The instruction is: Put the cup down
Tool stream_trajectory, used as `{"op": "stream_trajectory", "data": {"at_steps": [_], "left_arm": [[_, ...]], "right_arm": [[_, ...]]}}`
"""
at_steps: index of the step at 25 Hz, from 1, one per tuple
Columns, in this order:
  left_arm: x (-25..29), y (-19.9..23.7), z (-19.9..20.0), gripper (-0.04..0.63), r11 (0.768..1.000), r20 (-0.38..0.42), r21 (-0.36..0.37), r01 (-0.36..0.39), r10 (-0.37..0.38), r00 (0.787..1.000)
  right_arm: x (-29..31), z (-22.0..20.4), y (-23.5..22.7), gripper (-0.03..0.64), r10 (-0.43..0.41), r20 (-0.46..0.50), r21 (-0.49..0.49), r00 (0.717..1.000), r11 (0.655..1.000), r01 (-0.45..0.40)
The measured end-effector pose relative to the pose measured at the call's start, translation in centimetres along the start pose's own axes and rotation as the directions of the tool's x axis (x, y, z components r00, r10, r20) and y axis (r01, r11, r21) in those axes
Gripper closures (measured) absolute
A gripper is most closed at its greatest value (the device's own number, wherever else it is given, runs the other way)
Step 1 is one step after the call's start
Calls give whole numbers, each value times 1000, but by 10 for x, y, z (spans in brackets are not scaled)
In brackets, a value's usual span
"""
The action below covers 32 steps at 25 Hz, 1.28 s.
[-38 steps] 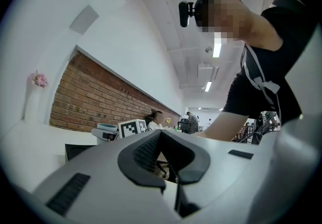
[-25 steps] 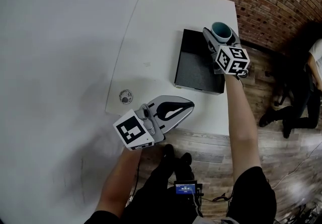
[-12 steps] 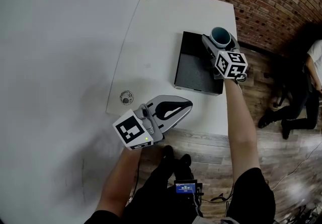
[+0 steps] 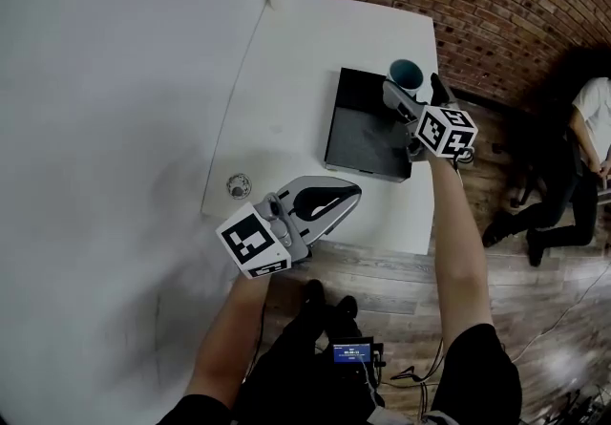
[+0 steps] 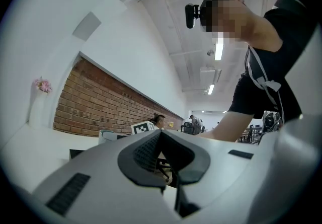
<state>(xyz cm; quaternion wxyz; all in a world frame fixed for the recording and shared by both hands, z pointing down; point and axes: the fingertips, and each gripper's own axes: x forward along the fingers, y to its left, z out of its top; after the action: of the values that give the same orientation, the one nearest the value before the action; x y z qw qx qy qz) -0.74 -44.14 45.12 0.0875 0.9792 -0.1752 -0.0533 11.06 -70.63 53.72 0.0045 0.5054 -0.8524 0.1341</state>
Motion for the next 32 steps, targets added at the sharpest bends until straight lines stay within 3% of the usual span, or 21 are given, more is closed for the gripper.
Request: {"op": "stream_trajectory", "data": {"at_steps": [10, 17, 22, 32], "left_arm": [[4, -2, 6, 588, 998, -22, 6, -69, 69, 997], [2, -16, -1, 586, 993, -48, 3, -119, 119, 992], [3, -38, -2, 573, 991, -49, -6, -131, 131, 990], [8, -94, 12, 512, 998, -67, 38, -55, 57, 996]], "right_arm": [[-52, 55, 15, 54, 62, 20, -5, 998, 998, -62], [-102, 50, 68, 63, 224, -61, -70, 973, 971, -229], [-152, 41, 106, 204, 301, -78, -104, 951, 946, -308], [-257, 62, 176, 382, 395, -21, -149, 918, 907, -394]]}}
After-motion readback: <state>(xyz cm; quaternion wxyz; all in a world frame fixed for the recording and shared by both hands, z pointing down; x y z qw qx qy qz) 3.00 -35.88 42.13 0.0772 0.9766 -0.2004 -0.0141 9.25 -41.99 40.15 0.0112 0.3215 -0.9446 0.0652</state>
